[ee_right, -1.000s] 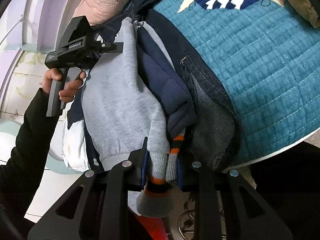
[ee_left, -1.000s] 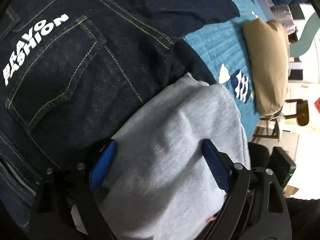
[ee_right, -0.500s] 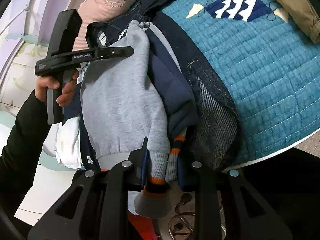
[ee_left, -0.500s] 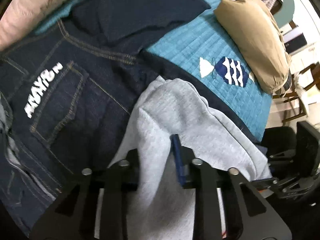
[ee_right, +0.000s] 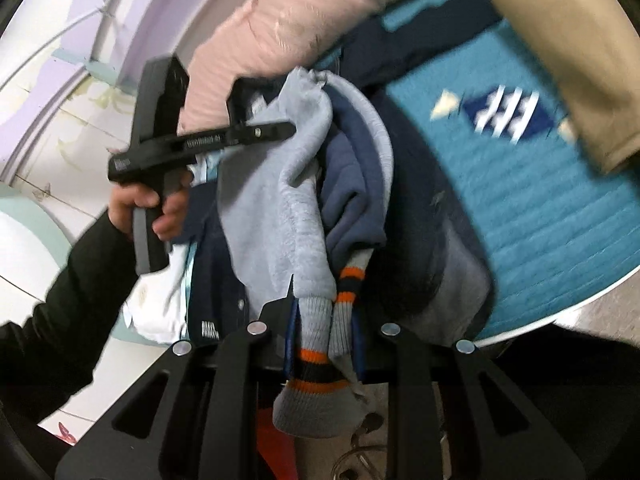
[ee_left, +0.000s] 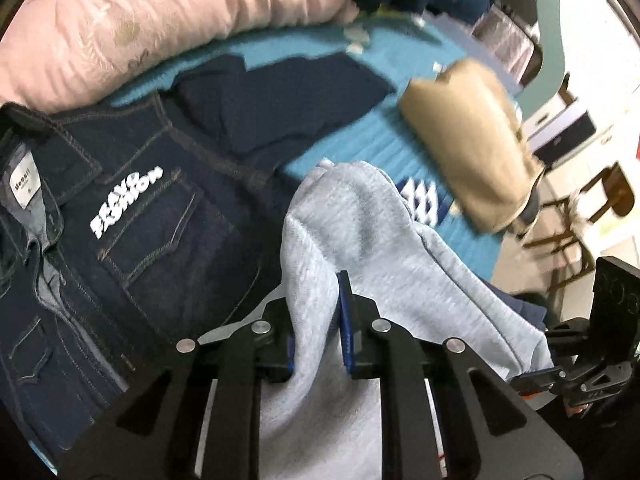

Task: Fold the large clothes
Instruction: 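Carry the folded grey jacket with both grippers onto the quilt beside the tan cloth and release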

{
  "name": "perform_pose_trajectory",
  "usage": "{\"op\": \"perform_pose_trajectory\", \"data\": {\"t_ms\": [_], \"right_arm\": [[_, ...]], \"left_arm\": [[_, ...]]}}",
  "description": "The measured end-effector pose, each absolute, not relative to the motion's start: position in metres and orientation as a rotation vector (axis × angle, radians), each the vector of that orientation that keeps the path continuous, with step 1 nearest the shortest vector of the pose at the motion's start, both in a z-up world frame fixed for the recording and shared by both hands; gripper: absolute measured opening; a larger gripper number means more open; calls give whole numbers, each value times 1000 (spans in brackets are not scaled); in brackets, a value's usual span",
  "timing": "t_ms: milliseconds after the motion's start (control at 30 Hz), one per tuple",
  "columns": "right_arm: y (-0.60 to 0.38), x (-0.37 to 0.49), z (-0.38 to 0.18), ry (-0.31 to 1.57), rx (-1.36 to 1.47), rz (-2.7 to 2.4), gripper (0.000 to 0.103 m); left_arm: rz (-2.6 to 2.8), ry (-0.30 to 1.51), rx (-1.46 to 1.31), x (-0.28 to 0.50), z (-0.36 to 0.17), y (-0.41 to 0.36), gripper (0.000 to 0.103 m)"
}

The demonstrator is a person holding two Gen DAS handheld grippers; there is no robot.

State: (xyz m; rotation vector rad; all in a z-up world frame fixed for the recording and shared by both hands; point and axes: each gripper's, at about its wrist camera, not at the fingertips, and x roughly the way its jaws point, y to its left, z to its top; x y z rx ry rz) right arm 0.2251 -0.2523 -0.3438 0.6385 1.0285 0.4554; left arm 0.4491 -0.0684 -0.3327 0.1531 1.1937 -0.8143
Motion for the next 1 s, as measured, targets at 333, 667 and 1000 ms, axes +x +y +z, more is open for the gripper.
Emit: {"op": "perform_pose_trajectory", "data": {"t_ms": [333,667,1000], "right_arm": [[-355,219,-265,857,602,311,19],[-472,210,-213,711,700,251,19],[-586,242,-286,826,746,-34,19]], "left_arm": [[-961,1052,-13,456,-262,-154,14],[-1128,921,65,475,-178,-309,14],[-1182,1065,192,508,-242,-447,13]]}}
